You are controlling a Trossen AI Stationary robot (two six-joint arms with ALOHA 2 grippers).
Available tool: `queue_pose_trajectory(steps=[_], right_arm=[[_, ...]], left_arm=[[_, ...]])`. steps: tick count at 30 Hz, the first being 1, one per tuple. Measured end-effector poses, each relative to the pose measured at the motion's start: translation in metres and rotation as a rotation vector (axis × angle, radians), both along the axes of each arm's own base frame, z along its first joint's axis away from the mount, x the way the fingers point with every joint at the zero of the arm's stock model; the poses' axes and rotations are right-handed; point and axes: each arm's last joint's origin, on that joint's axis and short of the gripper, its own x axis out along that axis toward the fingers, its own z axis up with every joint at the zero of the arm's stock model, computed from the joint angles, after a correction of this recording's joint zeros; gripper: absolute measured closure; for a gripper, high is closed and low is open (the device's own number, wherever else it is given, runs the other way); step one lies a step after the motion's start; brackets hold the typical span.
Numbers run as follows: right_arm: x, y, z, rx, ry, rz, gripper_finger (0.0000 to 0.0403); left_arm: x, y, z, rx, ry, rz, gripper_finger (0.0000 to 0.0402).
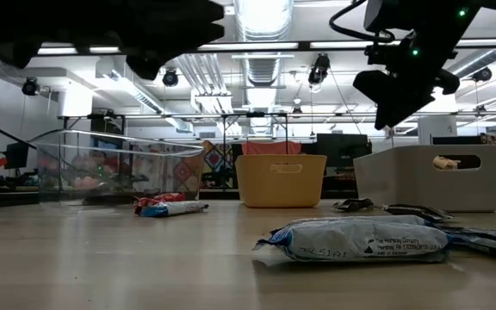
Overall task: Organize candy in baskets
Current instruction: Put the brown chocolate into the transparent bin
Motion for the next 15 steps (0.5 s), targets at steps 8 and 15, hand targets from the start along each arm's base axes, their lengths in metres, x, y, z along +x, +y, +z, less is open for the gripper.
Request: queue_pose_trajectory(steps=[8, 15], right_arm=[[0.004, 0.001, 0.009, 0.016, -0.019, 0.026, 0.0236], [0.008, 0.004, 0.015, 0.016, -0.026, 0.061, 0.0238]], left_arm=[[0.031, -0.017, 0.021, 0.048, 0.406, 0.018, 0.0265], [0.03, -0.034, 0.056, 0.001, 0.808, 0.084, 0.0265]])
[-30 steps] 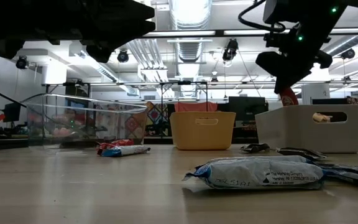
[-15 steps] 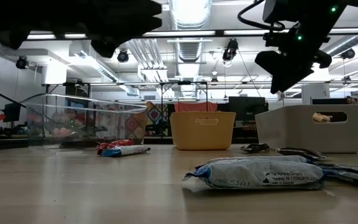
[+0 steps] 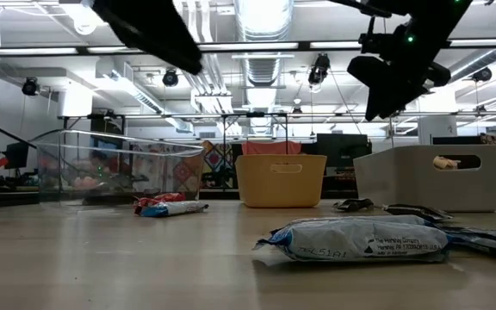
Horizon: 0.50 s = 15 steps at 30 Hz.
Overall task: Organize candy in baskets
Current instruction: Put the brown chocolate into the transparent bin
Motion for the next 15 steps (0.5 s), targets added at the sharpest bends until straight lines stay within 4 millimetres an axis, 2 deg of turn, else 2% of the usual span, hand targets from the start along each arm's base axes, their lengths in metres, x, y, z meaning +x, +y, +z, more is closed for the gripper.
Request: queue_pose_trajectory(steps=[6, 12, 15], right_arm=[[0.0, 0.0, 0.0, 0.0, 0.001, 0.0, 0.0243], [0.0, 0.0, 0.0, 0.0, 0.001, 0.0, 0.0239], [0.0, 0.0, 0.0, 0.0, 0.001, 0.0, 0.0236]], left_arm=[[-0.022, -0.016, 0.02, -0.107, 0.249, 0.035, 0.0265], [-0.053, -0.034, 0.018, -0.292, 0.465, 0.103, 0.0271], [-0.068, -0.045, 0.009, -0.391, 0.573, 0.162, 0.0277]])
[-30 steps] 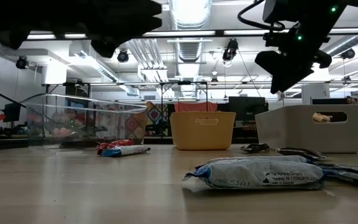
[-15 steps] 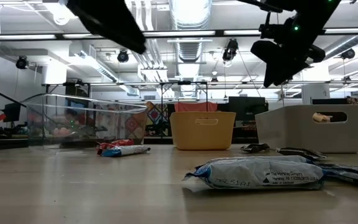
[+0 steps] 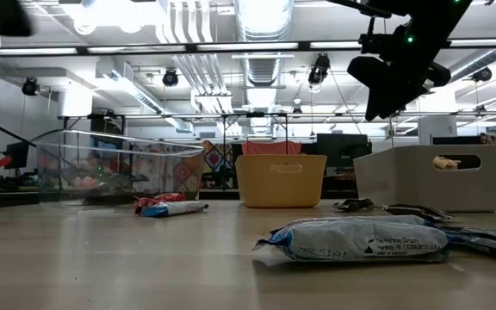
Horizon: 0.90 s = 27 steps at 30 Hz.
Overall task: Organize candy in baskets
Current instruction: Put the brown chocolate into the transparent bin
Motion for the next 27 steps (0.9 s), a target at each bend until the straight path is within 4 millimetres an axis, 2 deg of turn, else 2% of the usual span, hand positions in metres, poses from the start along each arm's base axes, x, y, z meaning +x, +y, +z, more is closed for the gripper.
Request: queue_pose_trajectory(steps=[4, 7, 14, 18, 22, 27], right_arm=[[0.0, 0.0, 0.0, 0.0, -0.005, 0.0, 0.0239], [0.002, 0.0, 0.001, 0.001, -0.022, 0.0, 0.0243], [0.003, 0.0, 0.001, 0.001, -0.03, 0.003, 0.0245], [0.004, 0.0, 0.001, 0.0, -0.035, 0.009, 0.0241], [0.004, 0.0, 0.001, 0.0, -0.035, 0.01, 0.0243], [0.004, 0.0, 0.001, 0.0, -0.034, 0.011, 0.0247]], left_arm=[[-0.019, -0.009, -0.015, -0.033, 0.098, 0.1, 0.0285], [-0.032, -0.009, -0.029, -0.031, 0.183, 0.174, 0.0286], [-0.054, 0.011, -0.061, 0.006, 0.265, 0.328, 0.0287], [-0.066, 0.024, -0.079, 0.082, 0.285, 0.441, 0.0286], [-0.068, 0.028, -0.084, 0.111, 0.262, 0.487, 0.0272], [-0.068, 0.029, -0.084, 0.127, 0.23, 0.504, 0.0233]])
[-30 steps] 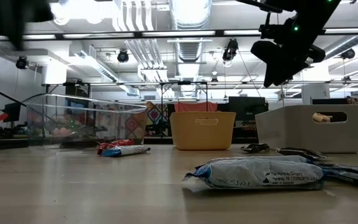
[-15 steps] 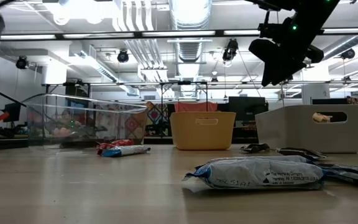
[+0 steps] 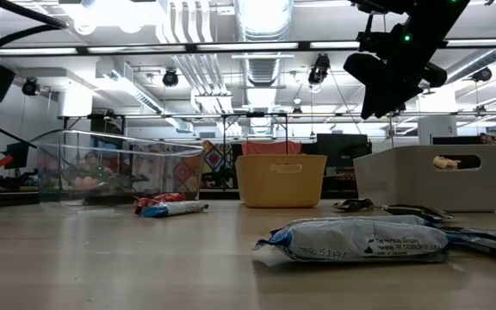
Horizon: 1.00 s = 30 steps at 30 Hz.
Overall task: Organize candy in baskets
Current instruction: Put the brown chocolate into the transparent bin
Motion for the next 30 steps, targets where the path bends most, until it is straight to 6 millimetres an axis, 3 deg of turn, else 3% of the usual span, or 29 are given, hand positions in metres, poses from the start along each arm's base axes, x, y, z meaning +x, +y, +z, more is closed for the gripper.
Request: queue_pose_trajectory(steps=[6, 15, 21, 25, 30], right_arm=[[0.0, 0.0, 0.0, 0.0, -0.002, 0.0, 0.0246], [0.0, 0.0, 0.0, 0.002, -0.002, 0.001, 0.025], [0.0, 0.0, 0.0, 0.002, -0.003, 0.001, 0.0246], [0.0, 0.0, 0.0, 0.002, -0.004, 0.001, 0.0247], [0.0, 0.0, 0.0, 0.003, -0.005, 0.002, 0.0253]], left_arm=[[-0.001, 0.001, -0.006, -0.012, -0.014, 0.039, 0.0208], [-0.004, 0.004, -0.025, -0.054, -0.052, 0.042, 0.0211], [-0.006, 0.005, -0.027, -0.056, -0.054, 0.044, 0.0215], [-0.005, 0.005, -0.027, -0.06, -0.058, 0.043, 0.0247], [-0.005, 0.005, -0.027, -0.062, -0.059, 0.042, 0.0317]])
